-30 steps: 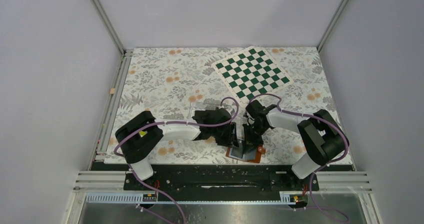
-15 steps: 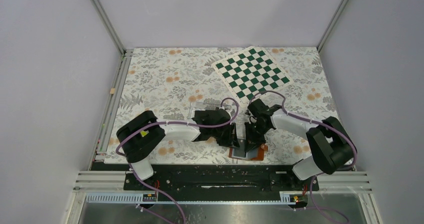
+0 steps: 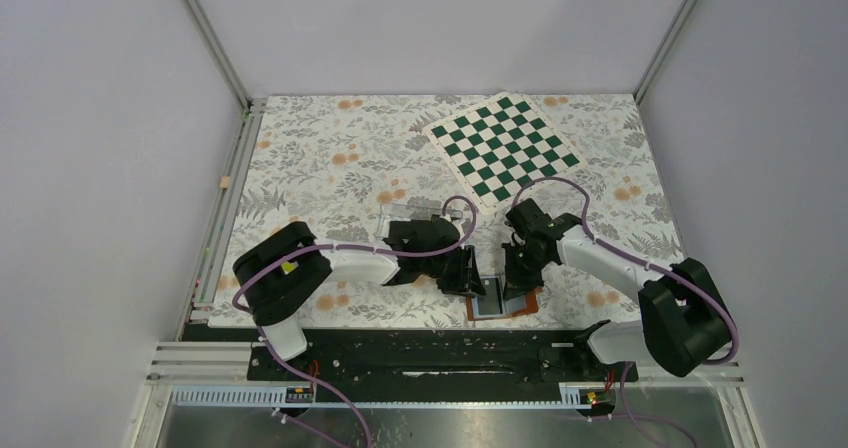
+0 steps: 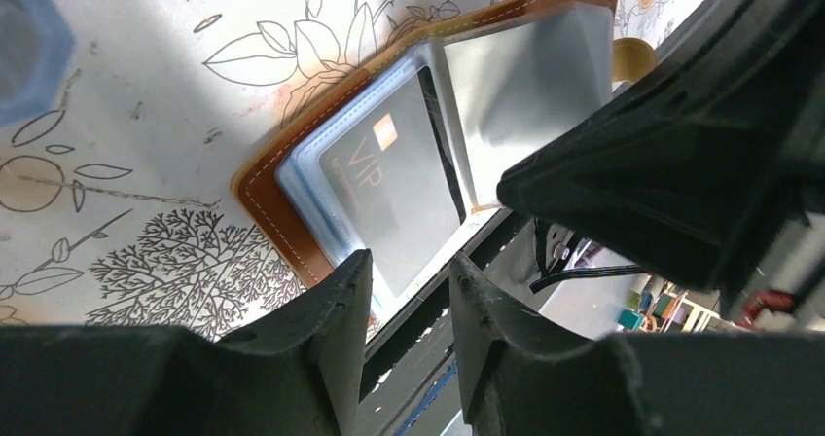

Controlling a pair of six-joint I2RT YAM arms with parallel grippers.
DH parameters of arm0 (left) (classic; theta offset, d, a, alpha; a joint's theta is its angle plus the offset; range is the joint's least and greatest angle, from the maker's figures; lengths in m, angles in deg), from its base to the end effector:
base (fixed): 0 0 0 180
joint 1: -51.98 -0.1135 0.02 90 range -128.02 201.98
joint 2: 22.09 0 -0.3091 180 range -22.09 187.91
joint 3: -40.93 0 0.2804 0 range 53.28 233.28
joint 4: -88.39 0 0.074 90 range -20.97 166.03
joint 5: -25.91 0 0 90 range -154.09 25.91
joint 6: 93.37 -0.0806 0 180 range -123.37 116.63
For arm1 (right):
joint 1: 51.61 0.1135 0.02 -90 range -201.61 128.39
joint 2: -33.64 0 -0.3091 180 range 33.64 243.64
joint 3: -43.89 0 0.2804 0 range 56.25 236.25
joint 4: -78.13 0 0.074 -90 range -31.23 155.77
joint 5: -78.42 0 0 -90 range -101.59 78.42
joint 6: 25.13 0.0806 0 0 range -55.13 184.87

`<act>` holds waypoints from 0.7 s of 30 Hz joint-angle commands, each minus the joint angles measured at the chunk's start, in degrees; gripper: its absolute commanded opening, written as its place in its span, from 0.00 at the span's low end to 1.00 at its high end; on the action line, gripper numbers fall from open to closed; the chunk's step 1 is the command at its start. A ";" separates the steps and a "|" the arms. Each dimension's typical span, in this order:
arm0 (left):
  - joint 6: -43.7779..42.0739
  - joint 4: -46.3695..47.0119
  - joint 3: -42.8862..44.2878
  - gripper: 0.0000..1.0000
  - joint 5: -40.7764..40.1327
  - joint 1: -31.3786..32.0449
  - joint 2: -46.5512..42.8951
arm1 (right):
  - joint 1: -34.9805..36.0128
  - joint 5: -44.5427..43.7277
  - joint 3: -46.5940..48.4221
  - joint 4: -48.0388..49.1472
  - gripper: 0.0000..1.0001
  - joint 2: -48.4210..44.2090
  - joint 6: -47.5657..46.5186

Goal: Put the credit cards into the card holder
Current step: Insert the credit card into the card holder.

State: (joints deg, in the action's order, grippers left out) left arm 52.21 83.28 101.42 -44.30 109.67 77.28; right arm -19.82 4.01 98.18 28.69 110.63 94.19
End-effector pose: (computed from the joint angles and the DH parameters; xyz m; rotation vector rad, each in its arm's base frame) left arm 0.1888 -0.3496 0.1384 0.2508 2.7086 -1.2222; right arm 0.2058 0.1531 0.1621 -0.1272 2.9529 0.5844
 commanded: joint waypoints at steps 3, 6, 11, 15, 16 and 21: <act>-0.16 -1.27 1.56 0.38 -1.83 0.14 0.00 | -2.70 -4.18 -1.92 -2.11 0.00 2.72 -0.02; -0.25 -1.37 2.59 0.38 -1.25 0.15 1.79 | -3.28 -3.44 -1.52 -1.64 0.00 5.14 -0.68; -0.27 -2.46 3.66 0.38 -1.37 0.18 2.96 | -3.53 -1.90 -1.60 -0.24 0.00 8.91 -1.11; -0.76 -1.50 4.24 0.38 -0.62 0.23 3.14 | -3.49 -0.62 -1.74 0.42 0.00 10.29 -1.45; -0.75 -0.94 4.24 0.38 -0.49 0.24 2.97 | -3.49 -0.56 -1.69 0.46 0.00 10.36 -1.54; -0.81 -0.59 4.48 0.34 -0.96 0.23 1.14 | -3.50 0.15 -1.58 0.72 0.00 10.36 -1.79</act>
State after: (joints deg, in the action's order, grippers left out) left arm 52.07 80.63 103.52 -44.84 109.67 79.77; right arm -23.34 4.69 96.63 27.95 119.38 93.57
